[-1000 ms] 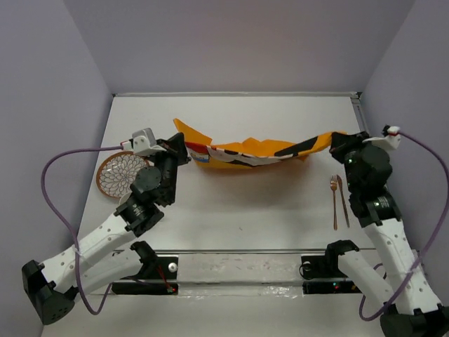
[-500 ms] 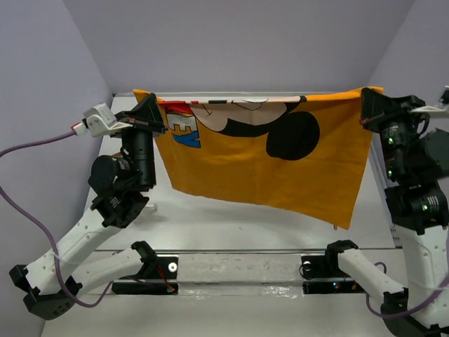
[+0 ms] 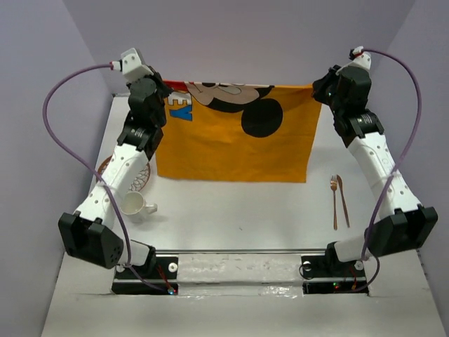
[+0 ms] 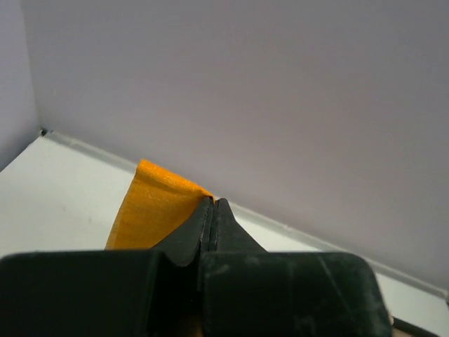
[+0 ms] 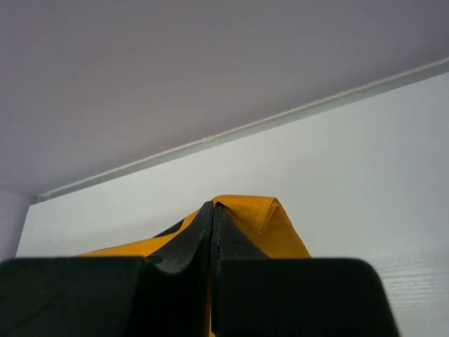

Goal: Set the dinner table for one person

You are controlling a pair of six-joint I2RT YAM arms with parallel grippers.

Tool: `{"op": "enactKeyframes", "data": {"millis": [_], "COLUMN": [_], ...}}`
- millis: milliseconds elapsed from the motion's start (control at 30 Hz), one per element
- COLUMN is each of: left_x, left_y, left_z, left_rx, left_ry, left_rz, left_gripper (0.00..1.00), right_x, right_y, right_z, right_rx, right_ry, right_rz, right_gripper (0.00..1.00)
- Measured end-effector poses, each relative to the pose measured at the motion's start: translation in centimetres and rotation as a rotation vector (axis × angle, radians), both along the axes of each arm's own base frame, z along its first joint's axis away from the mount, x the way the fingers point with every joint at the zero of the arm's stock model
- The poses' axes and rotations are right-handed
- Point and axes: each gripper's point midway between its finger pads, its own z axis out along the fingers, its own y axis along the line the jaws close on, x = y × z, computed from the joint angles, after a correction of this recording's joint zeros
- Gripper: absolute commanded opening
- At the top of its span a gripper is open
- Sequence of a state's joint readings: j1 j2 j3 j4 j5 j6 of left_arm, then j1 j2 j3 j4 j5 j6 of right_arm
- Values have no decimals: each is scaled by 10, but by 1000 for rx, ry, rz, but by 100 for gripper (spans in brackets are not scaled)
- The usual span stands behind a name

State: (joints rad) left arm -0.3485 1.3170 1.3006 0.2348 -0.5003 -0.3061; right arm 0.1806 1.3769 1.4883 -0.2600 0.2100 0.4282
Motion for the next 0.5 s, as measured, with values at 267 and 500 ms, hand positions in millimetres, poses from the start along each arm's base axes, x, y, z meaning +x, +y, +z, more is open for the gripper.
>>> {"op": "enactKeyframes", "data": {"millis": [267, 500], "left_x": [8, -38], "left_y": [-7, -3], "left_z": [75, -8], "left_rx": [-48, -111], "left_ry": [-118, -45], "left_rz": [-103, -158], "left_gripper": [0, 0], "right_x": [30, -25], "right_y": [-5, -6], "right_z": [50, 20], "right_rx": [9, 47], "right_ry": [-102, -135], "right_rz": [6, 40], "right_gripper": [0, 0]}}
